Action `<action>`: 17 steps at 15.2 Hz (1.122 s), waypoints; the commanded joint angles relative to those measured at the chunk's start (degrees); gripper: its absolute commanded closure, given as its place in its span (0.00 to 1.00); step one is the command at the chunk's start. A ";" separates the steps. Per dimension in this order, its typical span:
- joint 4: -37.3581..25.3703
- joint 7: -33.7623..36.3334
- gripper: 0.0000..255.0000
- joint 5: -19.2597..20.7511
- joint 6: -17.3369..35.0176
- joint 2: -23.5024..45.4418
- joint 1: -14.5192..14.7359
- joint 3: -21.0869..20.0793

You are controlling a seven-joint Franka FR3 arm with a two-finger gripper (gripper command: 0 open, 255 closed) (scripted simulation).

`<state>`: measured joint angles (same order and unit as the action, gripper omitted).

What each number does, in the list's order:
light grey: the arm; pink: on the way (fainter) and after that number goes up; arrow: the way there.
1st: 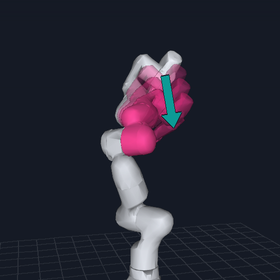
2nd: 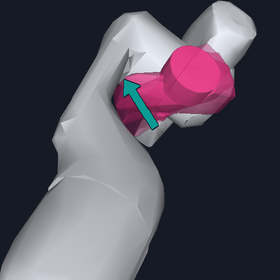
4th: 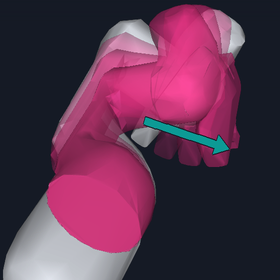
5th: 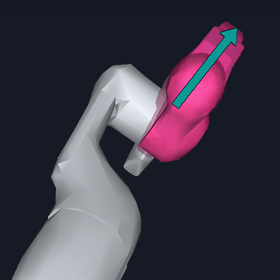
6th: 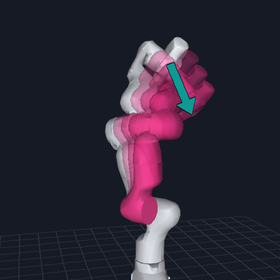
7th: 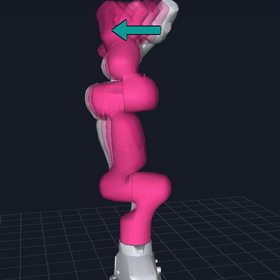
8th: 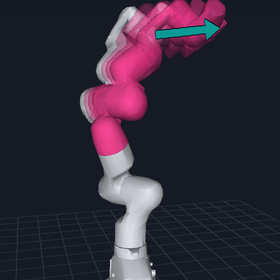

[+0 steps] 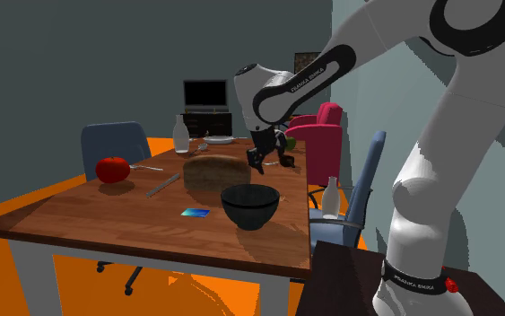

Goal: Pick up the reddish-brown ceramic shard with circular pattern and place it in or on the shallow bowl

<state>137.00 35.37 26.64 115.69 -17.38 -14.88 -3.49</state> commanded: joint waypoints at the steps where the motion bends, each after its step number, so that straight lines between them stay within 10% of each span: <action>1: 0.00 0.00 0.00 0.00 0.00 0.00 0.00 0.00; 2: 0.00 0.00 1.00 0.00 0.00 0.00 0.00 0.00; 11: 0.00 0.00 1.00 0.00 0.00 0.00 0.00 0.00; 12: 0.00 0.00 0.00 0.00 0.00 0.00 0.00 0.00; 17: 5.00 -42.93 0.00 -16.58 21.27 3.36 5.02 16.48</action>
<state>141.91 4.04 15.10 133.03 -15.68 -11.39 9.43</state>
